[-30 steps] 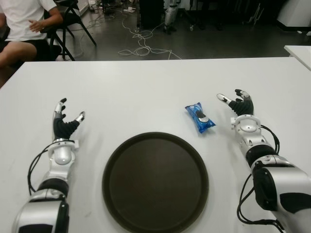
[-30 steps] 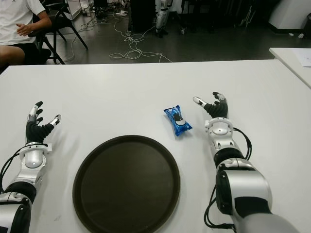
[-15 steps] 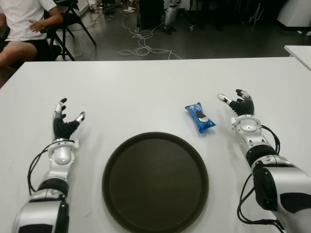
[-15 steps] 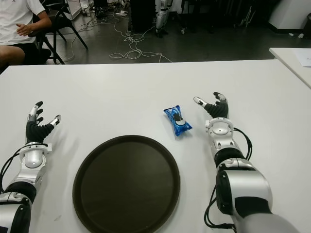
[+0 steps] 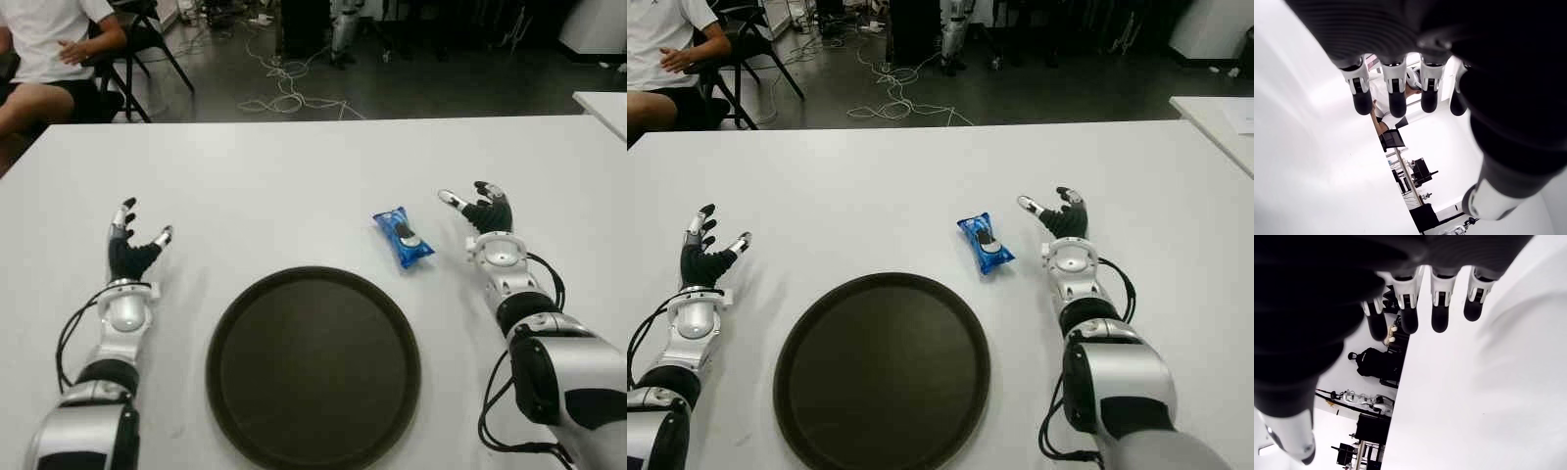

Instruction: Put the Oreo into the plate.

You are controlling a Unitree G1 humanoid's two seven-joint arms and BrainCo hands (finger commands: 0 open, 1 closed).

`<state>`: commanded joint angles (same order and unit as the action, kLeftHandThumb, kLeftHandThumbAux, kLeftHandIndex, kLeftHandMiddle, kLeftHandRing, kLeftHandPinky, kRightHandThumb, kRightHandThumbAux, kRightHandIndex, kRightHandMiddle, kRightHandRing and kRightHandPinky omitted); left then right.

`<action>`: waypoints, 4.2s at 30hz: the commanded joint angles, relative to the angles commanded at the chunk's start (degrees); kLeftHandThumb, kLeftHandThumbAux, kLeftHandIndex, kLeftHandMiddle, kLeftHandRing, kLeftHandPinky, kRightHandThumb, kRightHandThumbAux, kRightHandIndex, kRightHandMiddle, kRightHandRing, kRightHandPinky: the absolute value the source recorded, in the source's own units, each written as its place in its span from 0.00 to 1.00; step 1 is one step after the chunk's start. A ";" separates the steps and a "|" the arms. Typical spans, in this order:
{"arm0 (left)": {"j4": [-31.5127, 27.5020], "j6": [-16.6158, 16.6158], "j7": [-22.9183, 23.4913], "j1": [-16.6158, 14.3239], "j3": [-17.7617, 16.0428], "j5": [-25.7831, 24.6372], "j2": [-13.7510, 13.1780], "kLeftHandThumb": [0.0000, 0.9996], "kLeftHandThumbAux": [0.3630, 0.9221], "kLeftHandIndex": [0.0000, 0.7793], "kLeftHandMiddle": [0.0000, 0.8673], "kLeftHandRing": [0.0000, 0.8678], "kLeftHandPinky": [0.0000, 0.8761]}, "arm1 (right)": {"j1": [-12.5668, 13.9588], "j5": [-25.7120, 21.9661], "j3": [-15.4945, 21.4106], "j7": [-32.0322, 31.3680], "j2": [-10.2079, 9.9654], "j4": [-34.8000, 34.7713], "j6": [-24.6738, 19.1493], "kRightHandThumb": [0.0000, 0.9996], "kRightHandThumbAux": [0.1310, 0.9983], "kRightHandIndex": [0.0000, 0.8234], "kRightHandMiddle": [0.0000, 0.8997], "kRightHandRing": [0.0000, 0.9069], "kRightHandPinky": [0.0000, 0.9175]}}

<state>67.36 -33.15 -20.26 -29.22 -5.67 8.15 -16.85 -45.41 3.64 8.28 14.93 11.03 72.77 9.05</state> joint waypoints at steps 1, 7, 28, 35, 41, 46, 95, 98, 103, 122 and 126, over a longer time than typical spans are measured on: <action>-0.01 0.05 -0.04 -0.02 -0.01 0.02 0.01 0.00 0.75 0.09 0.10 0.08 0.06 | -0.01 0.00 0.00 -0.06 0.02 -0.03 -0.03 0.00 0.66 0.21 0.15 0.11 0.05; -0.08 0.89 -0.01 -0.17 -0.14 -0.09 0.21 0.00 0.74 0.08 0.09 0.05 0.03 | -0.07 0.03 0.09 -0.23 0.15 0.06 -0.05 0.00 0.67 0.23 0.15 0.12 0.05; -0.17 0.98 -0.24 -0.16 0.08 0.30 -0.08 0.00 0.76 0.08 0.10 0.07 0.04 | -0.06 0.12 -0.12 -0.65 0.11 0.11 0.33 0.00 0.65 0.26 0.17 0.13 0.06; -0.14 0.91 0.04 -0.12 -0.03 0.14 -0.14 0.00 0.75 0.08 0.10 0.07 0.04 | -0.20 0.20 -0.20 -0.34 0.02 0.11 -0.18 0.00 0.65 0.24 0.16 0.12 0.05; -0.08 0.95 0.10 -0.23 -0.14 -0.01 -0.07 0.00 0.75 0.08 0.09 0.06 0.04 | -0.23 0.18 -0.19 -0.47 0.08 0.13 -0.20 0.00 0.65 0.22 0.16 0.12 0.05; -0.05 1.08 -0.04 -0.27 -0.10 0.08 -0.07 0.00 0.76 0.07 0.09 0.06 0.04 | -0.30 0.20 -0.15 -0.33 0.13 0.30 -0.33 0.00 0.65 0.24 0.16 0.12 0.05; 0.75 2.21 0.34 -0.94 -0.27 -0.04 -0.26 0.00 0.72 0.07 0.08 0.05 0.04 | -0.73 0.39 -0.74 -0.35 0.18 0.55 -1.25 0.00 0.63 0.22 0.16 0.11 0.04; 0.70 1.97 0.52 -0.95 -0.45 -0.30 -0.10 0.00 0.73 0.07 0.08 0.05 0.04 | -0.77 0.49 -0.84 -0.28 0.19 0.56 -1.39 0.00 0.63 0.24 0.16 0.11 0.04; 0.74 1.72 0.60 -0.95 -0.48 -0.36 -0.10 0.00 0.73 0.07 0.09 0.06 0.05 | -0.71 0.48 -0.84 -0.25 0.13 0.53 -1.20 0.00 0.64 0.22 0.16 0.11 0.03; 1.07 1.61 0.41 -1.05 -0.49 -0.29 -0.04 0.00 0.74 0.07 0.09 0.06 0.05 | -0.68 0.69 -1.27 -0.08 0.04 0.35 -1.27 0.00 0.61 0.25 0.17 0.12 0.04; 1.09 1.49 0.16 -1.01 -0.31 -0.02 -0.11 0.00 0.72 0.08 0.08 0.05 0.04 | -0.47 0.71 -1.37 -0.27 0.07 0.28 -0.69 0.00 0.61 0.26 0.17 0.12 0.05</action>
<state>68.45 -31.66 -20.10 -30.23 -5.98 8.13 -16.96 -45.88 4.35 6.91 14.66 11.10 73.04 8.36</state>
